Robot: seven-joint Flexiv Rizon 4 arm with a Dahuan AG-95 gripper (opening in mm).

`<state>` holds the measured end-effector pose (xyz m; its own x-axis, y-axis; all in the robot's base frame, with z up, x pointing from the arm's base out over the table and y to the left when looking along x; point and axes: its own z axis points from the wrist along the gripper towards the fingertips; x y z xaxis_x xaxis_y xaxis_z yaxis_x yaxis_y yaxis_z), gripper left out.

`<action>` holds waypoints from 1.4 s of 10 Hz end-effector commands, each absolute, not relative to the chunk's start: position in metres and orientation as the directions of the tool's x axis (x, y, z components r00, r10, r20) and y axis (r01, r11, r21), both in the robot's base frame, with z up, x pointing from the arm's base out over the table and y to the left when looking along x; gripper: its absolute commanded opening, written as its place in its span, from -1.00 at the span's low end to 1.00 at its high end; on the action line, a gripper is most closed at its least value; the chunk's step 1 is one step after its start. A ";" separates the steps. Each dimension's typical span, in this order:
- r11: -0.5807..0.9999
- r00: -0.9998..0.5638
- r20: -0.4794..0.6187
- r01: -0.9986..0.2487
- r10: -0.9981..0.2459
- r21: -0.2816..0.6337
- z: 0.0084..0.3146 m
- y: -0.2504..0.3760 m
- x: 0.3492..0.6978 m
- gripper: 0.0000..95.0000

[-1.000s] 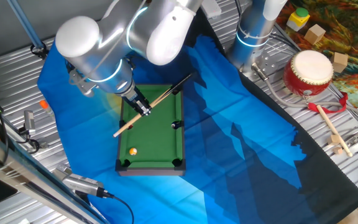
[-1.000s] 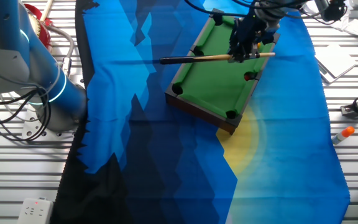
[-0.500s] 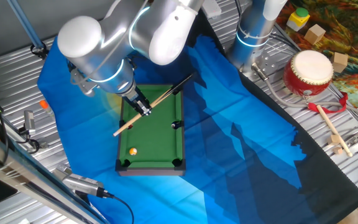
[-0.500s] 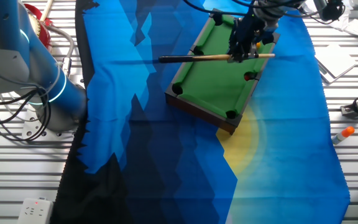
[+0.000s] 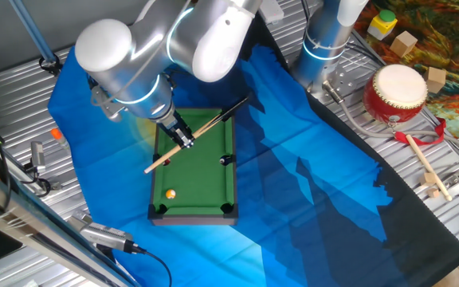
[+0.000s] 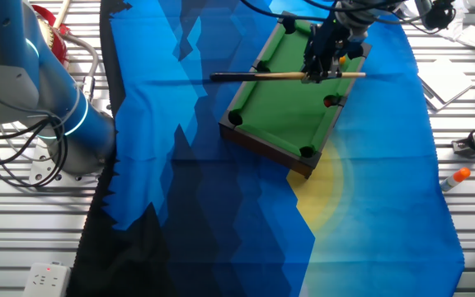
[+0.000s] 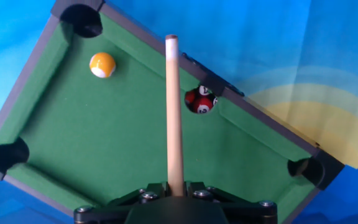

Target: Hit the pool ball

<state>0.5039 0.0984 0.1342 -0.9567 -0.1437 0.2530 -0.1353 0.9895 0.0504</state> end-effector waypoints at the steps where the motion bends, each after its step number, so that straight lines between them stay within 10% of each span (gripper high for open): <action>1: 0.976 -0.942 0.257 -0.207 -0.217 0.065 0.134 0.099 0.505 -1.00; 14: 0.967 -0.928 0.272 -0.242 -0.256 0.084 0.133 0.141 0.481 -1.00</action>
<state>0.4817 0.1413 0.1320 -0.9272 -0.2520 0.2772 -0.2381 0.9677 0.0832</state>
